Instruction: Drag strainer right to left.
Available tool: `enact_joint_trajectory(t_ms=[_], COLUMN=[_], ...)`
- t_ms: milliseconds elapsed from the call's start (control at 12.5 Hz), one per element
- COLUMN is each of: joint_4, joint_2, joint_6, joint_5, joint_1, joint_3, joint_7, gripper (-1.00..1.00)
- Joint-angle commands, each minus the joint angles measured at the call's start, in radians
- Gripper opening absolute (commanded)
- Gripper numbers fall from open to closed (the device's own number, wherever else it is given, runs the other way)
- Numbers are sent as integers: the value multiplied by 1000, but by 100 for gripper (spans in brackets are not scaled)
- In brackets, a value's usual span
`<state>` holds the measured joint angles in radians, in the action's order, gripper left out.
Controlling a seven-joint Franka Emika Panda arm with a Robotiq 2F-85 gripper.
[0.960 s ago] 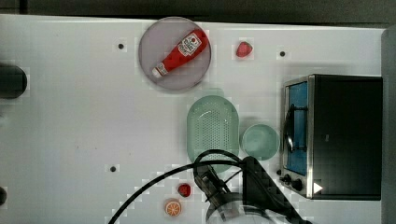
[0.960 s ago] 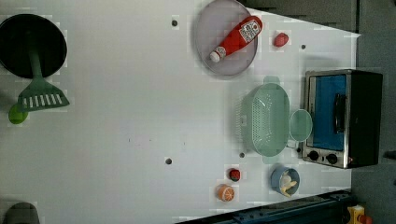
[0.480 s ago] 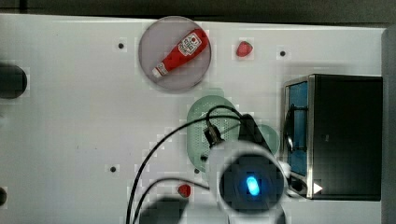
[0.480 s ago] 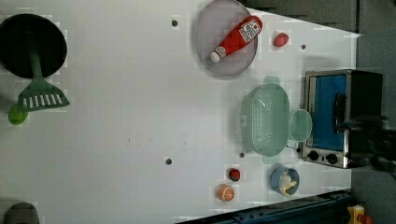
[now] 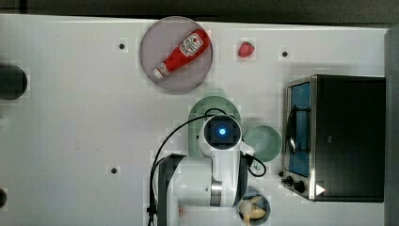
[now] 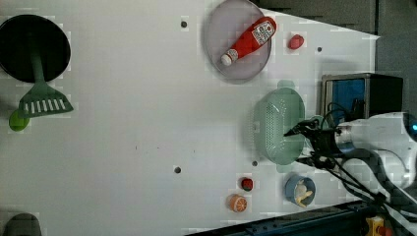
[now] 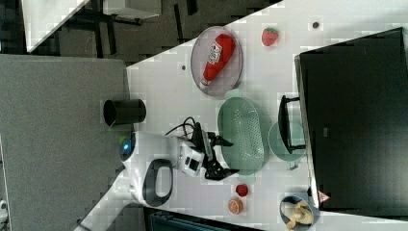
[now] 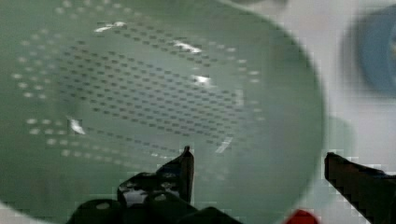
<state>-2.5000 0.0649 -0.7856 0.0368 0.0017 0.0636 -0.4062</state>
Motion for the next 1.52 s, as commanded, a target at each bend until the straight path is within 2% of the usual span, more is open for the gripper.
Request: enact_joint_trajectory(t_ms=[80,400,640,1120,1520], joint_4=[37,20,18,29,45], joint_2=[29,183,267,302,319], joint_6=[-145,-348,-449,-457,-451], joint_5=[-8,-10,-9,-12,-13], joint_1=[-5,17,35,74,146], joint_3=[-33,-74,-99,-111,-144], joint_7=[-132,-375,-396,-404,-556], gripper=[100,100,100,100,100])
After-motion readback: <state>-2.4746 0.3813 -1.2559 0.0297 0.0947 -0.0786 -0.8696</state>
